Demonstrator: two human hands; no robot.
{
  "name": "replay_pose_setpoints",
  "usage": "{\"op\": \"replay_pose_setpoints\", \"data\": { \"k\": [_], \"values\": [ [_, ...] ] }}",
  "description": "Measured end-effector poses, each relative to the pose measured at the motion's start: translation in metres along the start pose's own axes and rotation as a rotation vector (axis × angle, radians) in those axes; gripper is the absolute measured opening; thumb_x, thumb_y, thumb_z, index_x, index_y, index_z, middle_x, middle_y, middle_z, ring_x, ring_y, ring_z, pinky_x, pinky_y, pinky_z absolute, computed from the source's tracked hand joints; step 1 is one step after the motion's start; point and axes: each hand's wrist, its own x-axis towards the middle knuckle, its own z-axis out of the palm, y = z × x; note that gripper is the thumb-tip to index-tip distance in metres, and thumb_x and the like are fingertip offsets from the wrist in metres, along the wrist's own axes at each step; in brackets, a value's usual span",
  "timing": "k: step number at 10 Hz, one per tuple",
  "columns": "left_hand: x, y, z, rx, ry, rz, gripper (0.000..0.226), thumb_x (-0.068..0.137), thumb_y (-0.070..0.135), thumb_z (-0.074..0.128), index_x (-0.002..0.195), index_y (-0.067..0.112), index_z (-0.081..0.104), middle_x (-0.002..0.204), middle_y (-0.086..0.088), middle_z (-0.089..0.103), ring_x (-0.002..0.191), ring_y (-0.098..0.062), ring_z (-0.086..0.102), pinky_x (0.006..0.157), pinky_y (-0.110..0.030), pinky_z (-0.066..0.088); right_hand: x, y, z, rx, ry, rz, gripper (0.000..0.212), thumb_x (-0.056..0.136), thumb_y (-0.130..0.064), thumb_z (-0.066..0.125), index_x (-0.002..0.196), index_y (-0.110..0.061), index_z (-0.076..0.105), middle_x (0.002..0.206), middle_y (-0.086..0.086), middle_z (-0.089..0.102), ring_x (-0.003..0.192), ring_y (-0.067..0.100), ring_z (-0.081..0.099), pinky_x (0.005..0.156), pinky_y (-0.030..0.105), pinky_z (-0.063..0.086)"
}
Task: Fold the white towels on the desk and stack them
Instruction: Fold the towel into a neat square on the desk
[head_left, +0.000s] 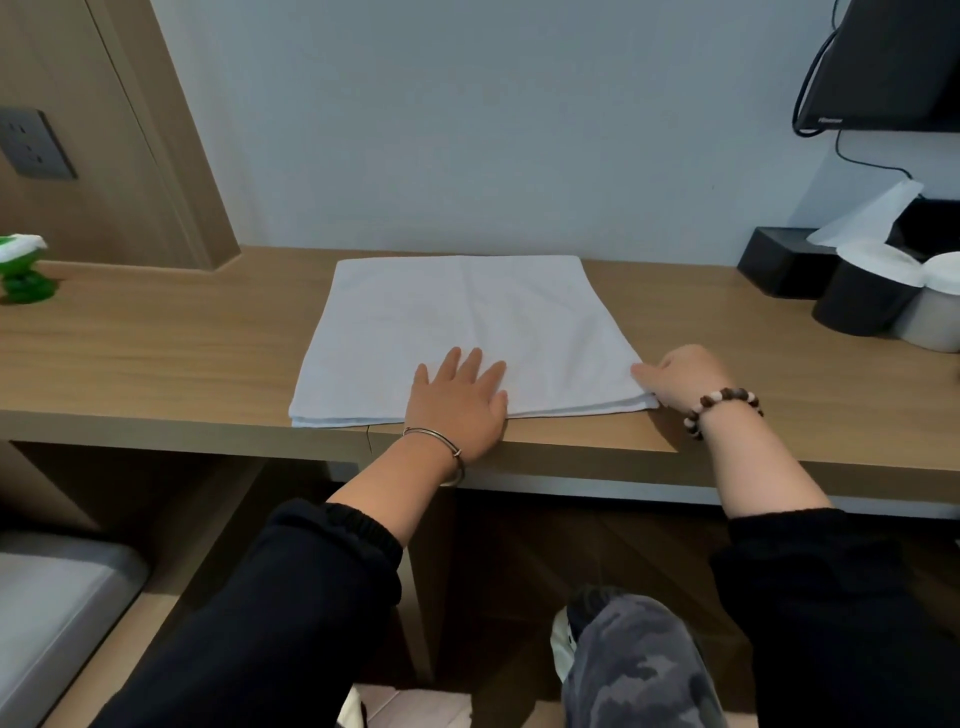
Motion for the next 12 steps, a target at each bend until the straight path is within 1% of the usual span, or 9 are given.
{"op": "replay_pose_setpoints", "data": {
  "k": [1, 2, 3, 4, 5, 7, 8, 9, 12],
  "values": [
    [0.001, 0.0, 0.001, -0.003, 0.0, -0.005, 0.051, 0.1, 0.039, 0.014, 0.149, 0.03, 0.014, 0.159, 0.0, 0.008, 0.146, -0.023, 0.001, 0.116, -0.052, 0.008, 0.0, -0.002, -0.007, 0.098, -0.064, 0.018, 0.04, 0.093, -0.03, 0.052, 0.06, -0.008, 0.045, 0.056, 0.006, 0.042, 0.05, 0.02, 0.04, 0.049, 0.026, 0.033],
    [0.002, 0.001, 0.001, -0.002, -0.009, -0.019, 0.051, 0.099, 0.04, 0.014, 0.149, 0.031, 0.014, 0.159, 0.001, 0.007, 0.146, -0.023, 0.002, 0.115, -0.053, 0.008, 0.0, -0.002, -0.014, 0.114, -0.103, 0.067, 0.03, 0.093, -0.025, 0.053, 0.076, -0.002, 0.063, 0.065, 0.006, 0.058, 0.058, 0.017, 0.05, 0.051, 0.026, 0.039],
    [0.001, 0.001, 0.002, -0.004, -0.013, -0.029, 0.051, 0.099, 0.04, 0.014, 0.149, 0.032, 0.013, 0.159, 0.001, 0.007, 0.146, -0.024, 0.002, 0.114, -0.054, 0.008, 0.001, -0.001, -0.018, 0.197, -0.131, 0.102, 0.026, 0.091, -0.023, 0.06, 0.084, 0.0, 0.067, 0.066, 0.006, 0.063, 0.055, 0.014, 0.051, 0.052, 0.024, 0.041],
    [0.001, 0.001, 0.002, -0.006, -0.008, -0.033, 0.051, 0.099, 0.04, 0.014, 0.149, 0.032, 0.013, 0.159, 0.001, 0.008, 0.146, -0.024, 0.003, 0.114, -0.054, 0.008, 0.001, -0.002, -0.021, 0.34, -0.195, 0.14, 0.022, 0.089, -0.018, 0.065, 0.086, 0.003, 0.064, 0.06, 0.008, 0.061, 0.051, 0.014, 0.05, 0.052, 0.025, 0.044],
    [0.001, 0.002, 0.002, -0.004, -0.002, -0.033, 0.05, 0.1, 0.04, 0.014, 0.149, 0.032, 0.013, 0.159, 0.001, 0.008, 0.146, -0.023, 0.003, 0.114, -0.055, 0.008, -0.001, -0.003, -0.023, 0.39, -0.242, 0.154, 0.021, 0.089, -0.015, 0.065, 0.09, 0.005, 0.061, 0.063, 0.011, 0.06, 0.054, 0.016, 0.052, 0.059, 0.028, 0.047],
    [0.003, 0.002, 0.004, -0.004, 0.002, -0.05, 0.051, 0.099, 0.04, 0.014, 0.149, 0.033, 0.013, 0.159, 0.002, 0.008, 0.146, -0.023, 0.004, 0.114, -0.055, 0.008, -0.005, -0.003, -0.023, 0.424, -0.27, 0.168, 0.018, 0.089, -0.013, 0.064, 0.084, 0.003, 0.059, 0.061, 0.009, 0.057, 0.051, 0.014, 0.049, 0.05, 0.023, 0.047],
    [0.003, 0.002, 0.005, -0.002, 0.004, -0.056, 0.051, 0.099, 0.04, 0.014, 0.149, 0.033, 0.012, 0.159, 0.002, 0.008, 0.146, -0.023, 0.004, 0.114, -0.055, 0.007, -0.007, -0.002, -0.024, 0.394, -0.311, 0.174, 0.017, 0.09, -0.013, 0.064, 0.084, 0.002, 0.059, 0.063, 0.009, 0.056, 0.053, 0.014, 0.049, 0.052, 0.024, 0.046],
    [0.003, 0.002, 0.005, -0.003, 0.005, -0.057, 0.051, 0.099, 0.04, 0.013, 0.149, 0.033, 0.012, 0.159, 0.002, 0.008, 0.146, -0.023, 0.004, 0.114, -0.055, 0.007, -0.009, -0.001, -0.024, 0.374, -0.308, 0.16, 0.018, 0.09, -0.013, 0.063, 0.087, 0.004, 0.059, 0.064, 0.011, 0.057, 0.054, 0.015, 0.05, 0.055, 0.025, 0.047],
    [0.003, 0.002, 0.006, -0.003, 0.013, -0.053, 0.051, 0.099, 0.04, 0.015, 0.149, 0.034, 0.014, 0.159, 0.002, 0.009, 0.146, -0.023, 0.005, 0.114, -0.055, 0.008, -0.011, 0.002, -0.02, 0.25, -0.186, 0.061, 0.021, 0.09, -0.012, 0.062, 0.088, 0.008, 0.065, 0.067, 0.01, 0.062, 0.056, 0.015, 0.052, 0.053, 0.024, 0.046]
  ]
}}
